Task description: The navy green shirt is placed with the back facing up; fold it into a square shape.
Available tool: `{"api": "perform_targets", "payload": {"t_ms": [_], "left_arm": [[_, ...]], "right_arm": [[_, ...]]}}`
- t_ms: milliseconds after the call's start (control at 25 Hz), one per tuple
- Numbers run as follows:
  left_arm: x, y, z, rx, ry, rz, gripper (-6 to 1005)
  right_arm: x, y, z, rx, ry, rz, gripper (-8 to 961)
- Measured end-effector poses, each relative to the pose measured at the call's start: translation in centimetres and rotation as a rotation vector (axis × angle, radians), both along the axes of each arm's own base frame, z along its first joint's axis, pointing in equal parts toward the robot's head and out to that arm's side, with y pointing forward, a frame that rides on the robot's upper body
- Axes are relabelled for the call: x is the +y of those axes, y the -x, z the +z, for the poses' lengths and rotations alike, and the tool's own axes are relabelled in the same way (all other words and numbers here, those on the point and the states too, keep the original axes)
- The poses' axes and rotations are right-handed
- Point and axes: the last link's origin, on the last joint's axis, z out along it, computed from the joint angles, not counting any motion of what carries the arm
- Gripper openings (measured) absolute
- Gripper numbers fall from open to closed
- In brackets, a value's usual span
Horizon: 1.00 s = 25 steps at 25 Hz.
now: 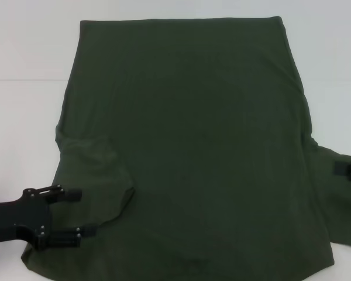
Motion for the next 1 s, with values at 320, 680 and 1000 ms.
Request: {"api": "perform_targets", "payload": {"t_ms": [320, 680, 1000], "left_arm": [[0.3, -0.2, 0.1, 0.008, -0.003, -0.02, 888], [0.3, -0.4, 0.0, 0.006, 0.001, -0.025, 887], [0.0, -0.1, 0.0, 0.001, 0.001, -0.014, 888]], "right_arm": [[2.0, -0.4, 2.3, -0.184, 0.164, -0.331, 861], [3.6, -0.9, 1.2, -0.278, 0.178, -0.402, 861], [4.7, -1.3, 0.0, -0.307, 0.183, -0.41, 861]]}}
